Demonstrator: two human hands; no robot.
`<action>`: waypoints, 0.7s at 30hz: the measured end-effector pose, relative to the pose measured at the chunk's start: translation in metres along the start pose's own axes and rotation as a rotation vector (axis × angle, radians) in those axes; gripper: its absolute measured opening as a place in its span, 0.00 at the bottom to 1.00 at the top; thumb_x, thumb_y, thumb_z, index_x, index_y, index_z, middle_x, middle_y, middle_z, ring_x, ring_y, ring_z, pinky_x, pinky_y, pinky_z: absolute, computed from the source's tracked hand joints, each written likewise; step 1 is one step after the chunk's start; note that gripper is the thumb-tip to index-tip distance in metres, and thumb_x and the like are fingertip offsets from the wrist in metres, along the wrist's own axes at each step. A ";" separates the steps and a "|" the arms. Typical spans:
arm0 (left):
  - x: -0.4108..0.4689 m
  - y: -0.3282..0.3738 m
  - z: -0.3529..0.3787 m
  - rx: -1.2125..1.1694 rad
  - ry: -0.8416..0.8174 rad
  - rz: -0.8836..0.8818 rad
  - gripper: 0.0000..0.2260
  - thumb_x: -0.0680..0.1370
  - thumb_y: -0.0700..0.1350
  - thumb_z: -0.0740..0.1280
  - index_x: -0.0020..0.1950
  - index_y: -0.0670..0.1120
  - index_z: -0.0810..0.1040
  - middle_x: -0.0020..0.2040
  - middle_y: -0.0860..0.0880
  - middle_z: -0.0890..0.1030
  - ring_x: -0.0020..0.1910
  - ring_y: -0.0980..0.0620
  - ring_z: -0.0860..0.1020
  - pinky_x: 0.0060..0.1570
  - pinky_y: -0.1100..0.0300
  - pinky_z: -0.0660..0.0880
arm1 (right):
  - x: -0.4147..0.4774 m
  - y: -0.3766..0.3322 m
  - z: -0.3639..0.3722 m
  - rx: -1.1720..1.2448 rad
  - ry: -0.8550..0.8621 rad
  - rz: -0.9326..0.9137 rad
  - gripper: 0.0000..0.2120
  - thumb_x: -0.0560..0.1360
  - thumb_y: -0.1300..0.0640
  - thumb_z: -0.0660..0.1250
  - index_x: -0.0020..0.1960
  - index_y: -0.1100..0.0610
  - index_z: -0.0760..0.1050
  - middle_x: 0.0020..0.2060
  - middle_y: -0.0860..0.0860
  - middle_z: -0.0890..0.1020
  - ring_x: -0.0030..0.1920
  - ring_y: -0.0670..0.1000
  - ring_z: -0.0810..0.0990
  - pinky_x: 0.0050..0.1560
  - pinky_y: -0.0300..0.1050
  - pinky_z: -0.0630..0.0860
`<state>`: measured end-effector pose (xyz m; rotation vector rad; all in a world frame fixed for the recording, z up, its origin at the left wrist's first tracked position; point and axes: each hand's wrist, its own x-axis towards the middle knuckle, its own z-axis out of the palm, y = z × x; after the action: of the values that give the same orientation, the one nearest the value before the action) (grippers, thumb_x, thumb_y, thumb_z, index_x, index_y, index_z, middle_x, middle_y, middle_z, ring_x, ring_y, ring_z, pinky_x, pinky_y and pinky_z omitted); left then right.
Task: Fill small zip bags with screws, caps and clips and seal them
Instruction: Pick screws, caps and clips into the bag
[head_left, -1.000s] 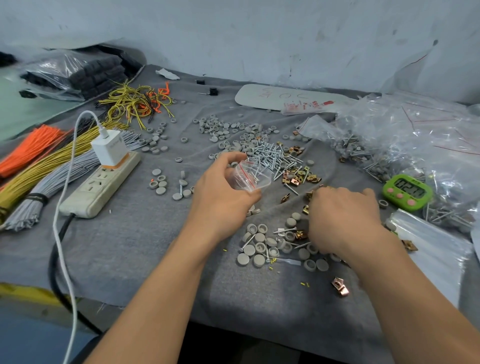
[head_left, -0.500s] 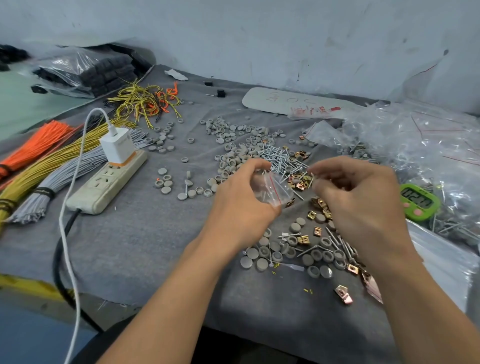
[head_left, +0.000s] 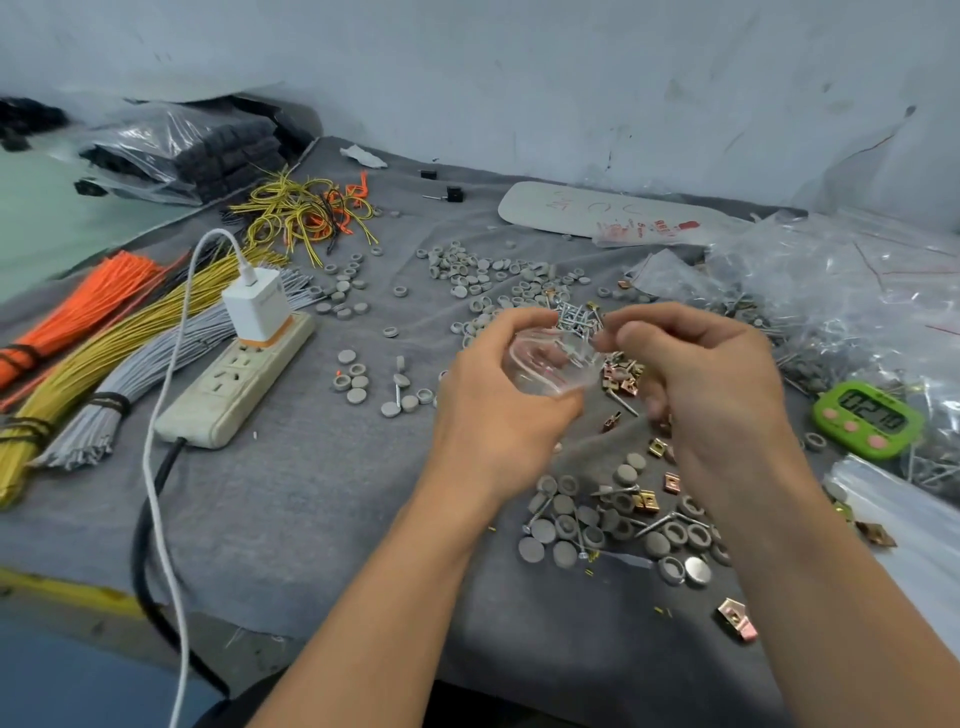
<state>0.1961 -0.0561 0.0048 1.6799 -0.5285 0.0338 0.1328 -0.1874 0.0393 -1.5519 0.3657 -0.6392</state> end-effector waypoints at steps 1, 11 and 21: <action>0.002 0.000 -0.003 -0.057 0.030 -0.023 0.25 0.63 0.43 0.76 0.58 0.58 0.80 0.45 0.57 0.85 0.41 0.58 0.82 0.45 0.54 0.81 | 0.006 0.005 0.001 -0.034 0.055 0.021 0.13 0.75 0.65 0.71 0.39 0.50 0.87 0.37 0.51 0.88 0.24 0.41 0.73 0.26 0.34 0.70; 0.013 0.003 -0.042 -0.236 0.373 0.145 0.31 0.67 0.36 0.76 0.66 0.56 0.76 0.50 0.60 0.83 0.53 0.60 0.81 0.55 0.61 0.78 | 0.033 0.040 0.053 -1.167 -0.368 0.032 0.17 0.78 0.62 0.66 0.62 0.46 0.81 0.59 0.51 0.83 0.57 0.55 0.81 0.57 0.45 0.77; 0.012 -0.014 -0.029 0.469 0.067 0.007 0.33 0.71 0.42 0.73 0.70 0.66 0.66 0.58 0.56 0.80 0.58 0.54 0.77 0.55 0.62 0.70 | 0.028 0.031 0.043 -1.363 -0.463 0.047 0.08 0.74 0.62 0.68 0.45 0.48 0.77 0.43 0.49 0.83 0.48 0.55 0.82 0.49 0.47 0.80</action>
<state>0.2194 -0.0310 0.0008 2.1249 -0.5000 0.2335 0.1852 -0.1723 0.0143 -2.8840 0.5107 0.1412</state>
